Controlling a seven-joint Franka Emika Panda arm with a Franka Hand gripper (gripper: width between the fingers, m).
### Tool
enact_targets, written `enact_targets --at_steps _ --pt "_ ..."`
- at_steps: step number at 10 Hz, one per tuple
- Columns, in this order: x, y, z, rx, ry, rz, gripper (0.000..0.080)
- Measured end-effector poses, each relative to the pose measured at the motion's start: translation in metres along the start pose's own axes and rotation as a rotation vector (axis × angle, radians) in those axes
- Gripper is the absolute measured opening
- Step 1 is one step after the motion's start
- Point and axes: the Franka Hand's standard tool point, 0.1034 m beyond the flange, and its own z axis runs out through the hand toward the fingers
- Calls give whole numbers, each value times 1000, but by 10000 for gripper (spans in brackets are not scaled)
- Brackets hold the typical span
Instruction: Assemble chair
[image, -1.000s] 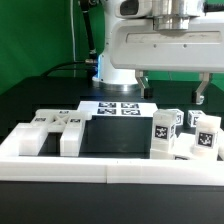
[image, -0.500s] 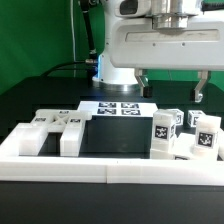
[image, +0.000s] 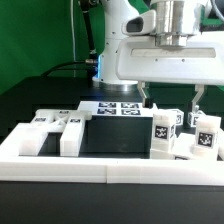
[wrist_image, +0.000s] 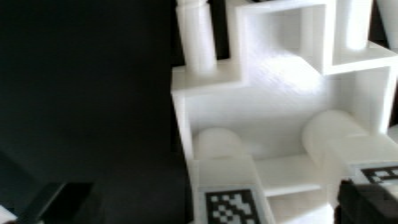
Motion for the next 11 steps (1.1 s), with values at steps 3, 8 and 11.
enact_targets --at_steps 3,8,11 --pt "-11 6 26 -31 3 -22 649" --pt "-11 10 54 -65 -4 -40 649" --pt "2 14 55 -64 4 -66 565"
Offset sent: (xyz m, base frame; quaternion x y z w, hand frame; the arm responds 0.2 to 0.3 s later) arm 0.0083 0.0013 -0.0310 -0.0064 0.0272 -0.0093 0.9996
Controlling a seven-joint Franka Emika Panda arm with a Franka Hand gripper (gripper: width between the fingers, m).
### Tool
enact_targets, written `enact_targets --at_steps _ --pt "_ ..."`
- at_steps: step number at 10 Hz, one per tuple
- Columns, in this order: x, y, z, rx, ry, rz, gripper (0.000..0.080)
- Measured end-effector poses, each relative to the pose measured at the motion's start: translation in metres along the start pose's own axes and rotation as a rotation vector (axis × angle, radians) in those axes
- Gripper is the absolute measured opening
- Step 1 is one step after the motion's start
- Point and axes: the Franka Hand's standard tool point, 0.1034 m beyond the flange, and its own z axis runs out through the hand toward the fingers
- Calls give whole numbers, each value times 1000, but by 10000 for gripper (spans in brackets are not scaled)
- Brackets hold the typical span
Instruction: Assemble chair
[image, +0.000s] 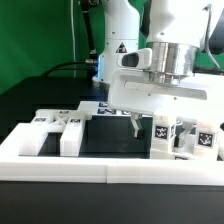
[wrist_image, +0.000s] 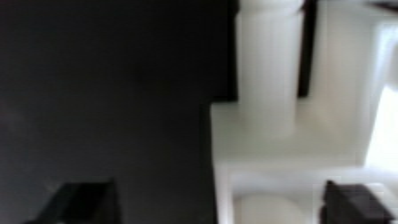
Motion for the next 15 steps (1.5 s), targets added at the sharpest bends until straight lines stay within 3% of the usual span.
enact_targets --at_steps 1,2,3,4,5,6,10,15 --pt "-1 -1 0 1 -1 0 428" --pt "-1 -1 0 1 -1 -1 428" --pt "-1 -1 0 1 -1 -1 229" --pt "-1 -1 0 1 -1 -1 86" --pt "-1 -1 0 1 -1 -2 86" --pt "-2 -1 0 0 -2 -7 35" --pt "-3 -1 -2 0 -9 -18 35" --pt "6 2 -44 36 -38 -52 35"
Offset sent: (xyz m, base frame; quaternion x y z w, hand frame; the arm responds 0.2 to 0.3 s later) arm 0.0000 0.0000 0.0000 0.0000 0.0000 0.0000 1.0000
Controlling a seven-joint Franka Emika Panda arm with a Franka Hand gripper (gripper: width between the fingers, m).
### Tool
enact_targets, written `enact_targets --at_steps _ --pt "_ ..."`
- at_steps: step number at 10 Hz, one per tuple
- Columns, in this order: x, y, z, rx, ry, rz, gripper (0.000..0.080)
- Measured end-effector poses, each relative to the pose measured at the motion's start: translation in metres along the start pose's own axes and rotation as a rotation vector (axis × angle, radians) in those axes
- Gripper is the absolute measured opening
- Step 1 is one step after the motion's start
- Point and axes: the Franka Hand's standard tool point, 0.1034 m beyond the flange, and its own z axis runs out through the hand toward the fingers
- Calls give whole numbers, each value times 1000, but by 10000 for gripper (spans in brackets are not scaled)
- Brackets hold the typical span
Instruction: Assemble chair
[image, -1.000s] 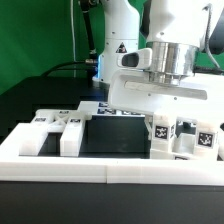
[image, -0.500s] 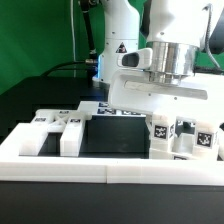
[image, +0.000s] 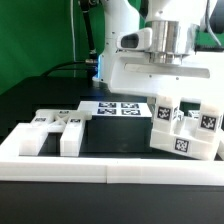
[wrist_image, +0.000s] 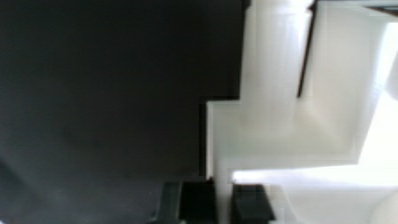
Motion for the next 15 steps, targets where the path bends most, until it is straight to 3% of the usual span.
enact_targets --at_steps 3,6,8,10,14,15 --pt "9 2 -4 2 3 7 35" --pt "3 6 -3 -5 -43 -37 35" --pt "-1 17 -21 5 -200 -115 35" --pt "-5 24 -31 -3 -378 -113 35" --pt "-7 34 -26 -44 -591 -99 35" --pt "-15 37 -30 -45 -682 -127 35"
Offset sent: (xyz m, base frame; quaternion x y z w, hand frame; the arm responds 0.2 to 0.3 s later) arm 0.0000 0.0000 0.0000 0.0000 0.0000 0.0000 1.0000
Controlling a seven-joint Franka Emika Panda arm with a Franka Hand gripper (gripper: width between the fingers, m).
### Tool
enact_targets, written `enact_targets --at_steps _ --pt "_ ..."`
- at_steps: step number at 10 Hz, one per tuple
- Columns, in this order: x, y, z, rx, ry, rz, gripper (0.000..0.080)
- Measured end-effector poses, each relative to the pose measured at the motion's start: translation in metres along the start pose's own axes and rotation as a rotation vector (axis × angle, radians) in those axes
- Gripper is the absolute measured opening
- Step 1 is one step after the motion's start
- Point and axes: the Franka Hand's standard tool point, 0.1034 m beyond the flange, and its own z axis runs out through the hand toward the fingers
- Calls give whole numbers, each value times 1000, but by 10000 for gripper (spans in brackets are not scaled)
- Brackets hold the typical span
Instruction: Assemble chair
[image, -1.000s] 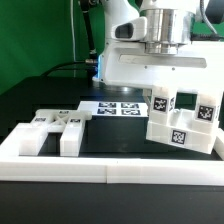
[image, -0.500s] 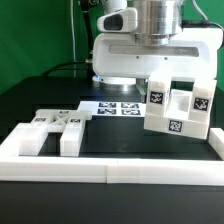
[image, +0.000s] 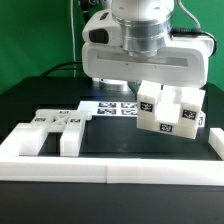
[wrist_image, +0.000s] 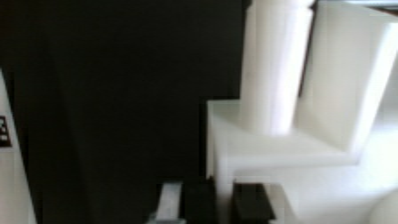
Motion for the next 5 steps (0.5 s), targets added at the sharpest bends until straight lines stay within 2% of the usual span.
enact_targets --at_steps 2,5 --pt "-6 7 3 -6 -160 -13 35" --pt "-3 15 14 -24 -335 8 35"
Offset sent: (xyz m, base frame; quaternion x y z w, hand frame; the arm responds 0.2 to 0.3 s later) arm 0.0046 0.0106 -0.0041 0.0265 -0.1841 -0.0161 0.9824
